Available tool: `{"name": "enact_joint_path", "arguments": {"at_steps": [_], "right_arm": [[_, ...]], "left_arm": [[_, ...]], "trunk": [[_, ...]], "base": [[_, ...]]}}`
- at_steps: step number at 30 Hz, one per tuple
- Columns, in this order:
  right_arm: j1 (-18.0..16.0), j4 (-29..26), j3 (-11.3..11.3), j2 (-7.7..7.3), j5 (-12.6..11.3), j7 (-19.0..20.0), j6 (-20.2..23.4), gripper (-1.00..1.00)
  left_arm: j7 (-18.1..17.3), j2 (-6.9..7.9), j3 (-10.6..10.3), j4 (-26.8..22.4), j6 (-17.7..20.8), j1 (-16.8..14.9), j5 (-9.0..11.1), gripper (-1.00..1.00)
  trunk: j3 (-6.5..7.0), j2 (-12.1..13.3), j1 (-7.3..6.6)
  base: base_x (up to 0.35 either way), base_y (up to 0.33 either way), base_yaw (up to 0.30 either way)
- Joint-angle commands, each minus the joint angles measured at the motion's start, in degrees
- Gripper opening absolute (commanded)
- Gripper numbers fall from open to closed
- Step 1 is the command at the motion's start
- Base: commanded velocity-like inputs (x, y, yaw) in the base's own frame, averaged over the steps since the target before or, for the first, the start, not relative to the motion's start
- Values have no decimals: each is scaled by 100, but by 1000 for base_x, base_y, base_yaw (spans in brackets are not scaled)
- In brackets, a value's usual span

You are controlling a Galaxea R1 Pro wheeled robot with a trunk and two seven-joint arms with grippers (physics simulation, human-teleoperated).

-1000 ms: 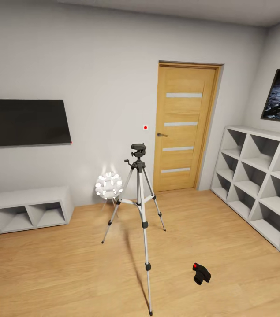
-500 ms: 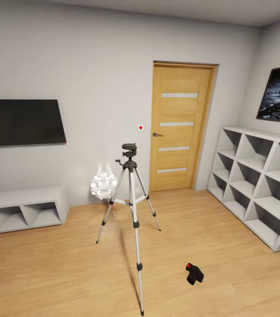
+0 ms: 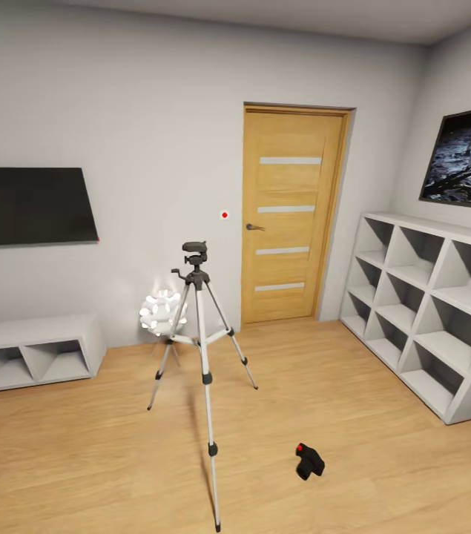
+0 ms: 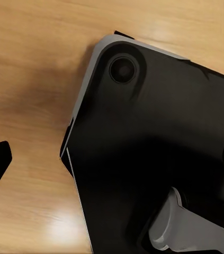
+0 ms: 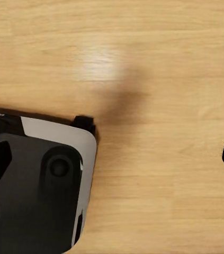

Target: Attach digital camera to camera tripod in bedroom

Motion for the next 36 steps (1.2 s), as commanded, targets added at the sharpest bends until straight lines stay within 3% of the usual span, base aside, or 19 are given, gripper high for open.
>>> {"name": "enact_joint_path", "arguments": {"at_steps": [1, 11, 29, 36], "right_arm": [[-3, 6, 38, -1, -45, 29, 12, 100], [81, 6, 44, 41, -45, -13, -57, 100], [140, 6, 41, 67, -52, -22, -69, 100], [159, 6, 39, 76, -59, -23, -38, 100]], "left_arm": [[7, 0, 3, -1, -13, 1, 15, 100], [6, 0, -3, -2, -13, 1, 10, 100], [7, 0, 1, -6, -13, 1, 15, 100], [7, 0, 3, -8, -13, 1, 15, 100]], "trunk": [[-1, -3, 2], [-1, -3, 2], [-1, -3, 2], [-1, -3, 2]], "base": [[0, -282, 0], [0, -242, 0], [0, -20, -2], [0, 0, -157]]}}
